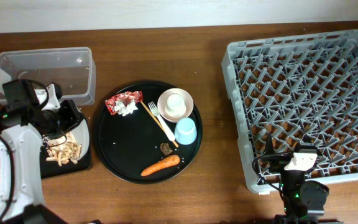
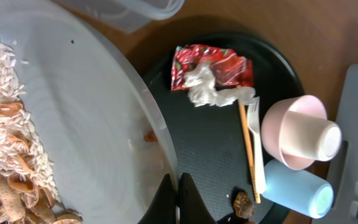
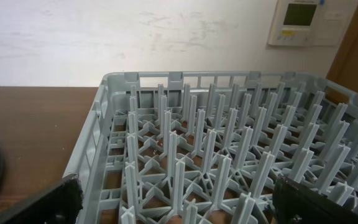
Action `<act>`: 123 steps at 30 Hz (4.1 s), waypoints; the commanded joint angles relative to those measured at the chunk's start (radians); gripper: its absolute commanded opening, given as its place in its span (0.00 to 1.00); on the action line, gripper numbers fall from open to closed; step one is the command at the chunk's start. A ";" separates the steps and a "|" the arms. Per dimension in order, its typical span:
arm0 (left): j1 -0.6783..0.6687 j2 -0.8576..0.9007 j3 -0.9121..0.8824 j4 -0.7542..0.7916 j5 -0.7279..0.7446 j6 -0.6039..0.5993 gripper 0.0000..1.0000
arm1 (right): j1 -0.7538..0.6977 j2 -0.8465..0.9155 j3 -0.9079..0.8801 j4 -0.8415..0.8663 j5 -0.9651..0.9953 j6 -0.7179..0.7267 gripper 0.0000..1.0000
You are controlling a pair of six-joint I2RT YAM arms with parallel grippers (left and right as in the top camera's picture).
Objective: Sort waste into correct bins and load items into the dishwasher rack
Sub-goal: 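Tilt the plate to dump rice and shells onto the black tray, then return the emptied plate to the round tray with the left gripper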
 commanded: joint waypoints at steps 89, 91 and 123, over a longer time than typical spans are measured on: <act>0.589 -0.047 -0.025 -0.251 0.912 0.264 0.00 | -0.006 -0.004 -0.006 -0.005 0.012 -0.006 0.99; 0.520 -0.108 -0.010 -0.251 0.837 0.263 0.00 | -0.006 -0.004 -0.006 -0.005 0.012 -0.006 0.98; -0.767 0.068 0.036 -0.074 -0.461 -0.257 0.00 | -0.006 -0.004 -0.006 -0.005 0.012 -0.006 0.99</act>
